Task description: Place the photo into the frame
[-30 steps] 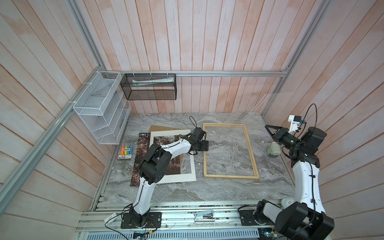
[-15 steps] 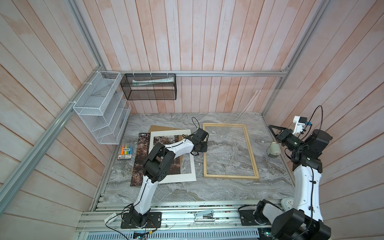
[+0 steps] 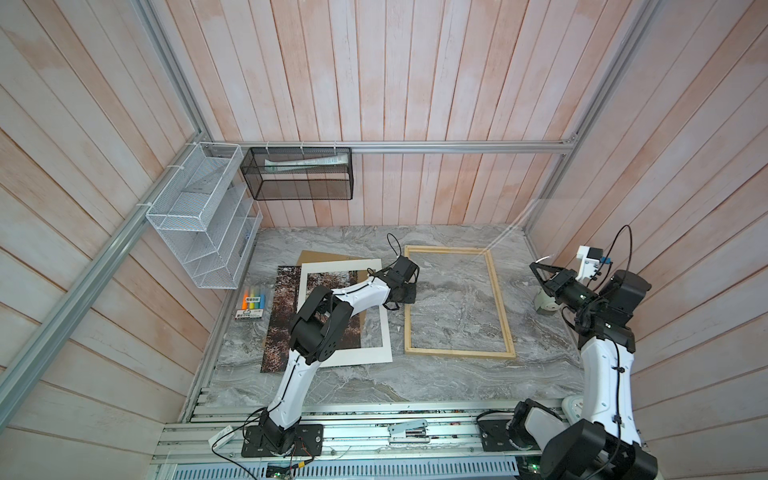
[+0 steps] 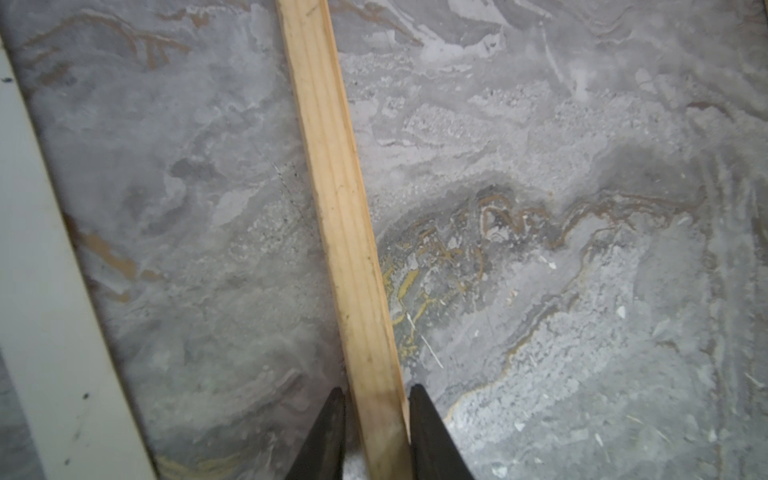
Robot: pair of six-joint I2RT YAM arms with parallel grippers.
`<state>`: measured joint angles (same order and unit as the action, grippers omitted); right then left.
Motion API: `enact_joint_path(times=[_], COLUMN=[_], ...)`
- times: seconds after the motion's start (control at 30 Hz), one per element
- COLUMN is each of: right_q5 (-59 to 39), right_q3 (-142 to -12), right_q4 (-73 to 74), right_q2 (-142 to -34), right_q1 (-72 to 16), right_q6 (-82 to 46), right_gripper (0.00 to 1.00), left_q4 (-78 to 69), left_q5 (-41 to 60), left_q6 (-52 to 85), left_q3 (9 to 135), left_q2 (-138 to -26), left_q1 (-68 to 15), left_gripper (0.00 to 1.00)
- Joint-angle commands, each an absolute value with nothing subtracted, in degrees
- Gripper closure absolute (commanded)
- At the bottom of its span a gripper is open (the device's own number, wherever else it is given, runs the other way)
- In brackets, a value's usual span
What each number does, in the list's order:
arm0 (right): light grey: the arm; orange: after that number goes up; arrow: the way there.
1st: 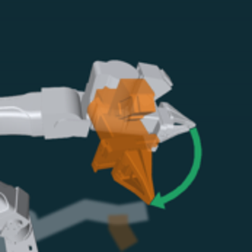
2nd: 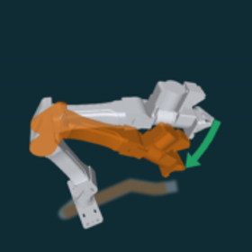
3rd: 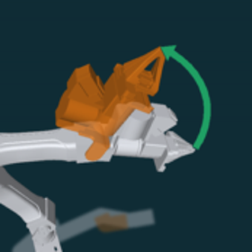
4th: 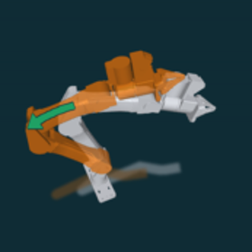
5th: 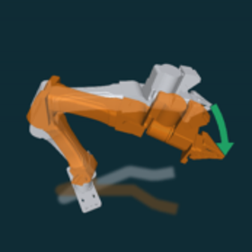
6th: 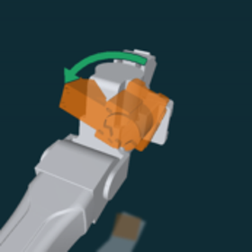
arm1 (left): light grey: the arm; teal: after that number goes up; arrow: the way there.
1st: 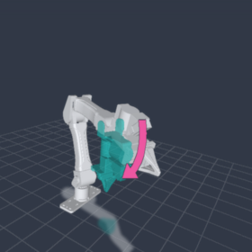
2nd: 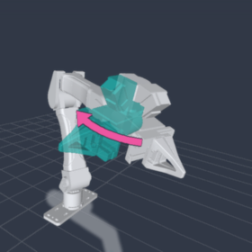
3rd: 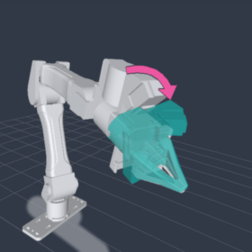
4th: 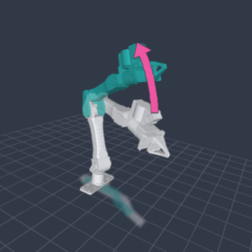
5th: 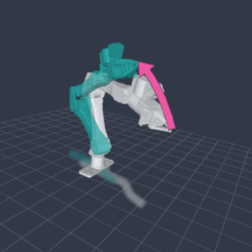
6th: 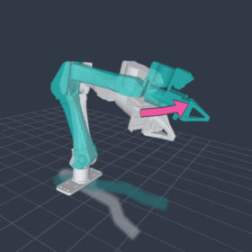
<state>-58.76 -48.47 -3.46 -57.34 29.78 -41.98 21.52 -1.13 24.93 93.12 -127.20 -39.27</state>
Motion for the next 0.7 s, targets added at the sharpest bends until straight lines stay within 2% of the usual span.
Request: enact_joint_path(times=[0.0, 0.2, 0.5, 0.67], right_q5=[-59.7, -59.02, -55.9, -55.96], right_q3=[-47.3, -43.6, -41.49, -39.33], right_q4=[-1.42, 0.43, 2.28, 5.88], right_q2=[-55.53, -55.63, -58.63, -60.71], right_q1=[29.83, 26.69, 17.18, 12.99], right_q6=[-40.93, -41.06, -39.36, -39.91], right_gripper=[1.0, 1.0, 1.0, 1.0], left_q4=[23.35, 22.38, 19.7, 19.43], left_q5=[-2.29, -1.86, -0.41, -0.09], left_q6=[22.34, 21.42, 20.79, 21.01], left_q3=[93.11, 87.9, 80.48, 79.99], left_q2=[-128.73, -125.86, -120.67, -116.98], left_q1=[-38.0, -36.03, -33.25, -33.22], left_gripper=[0.73, 0.75, 0.75, 0.58])
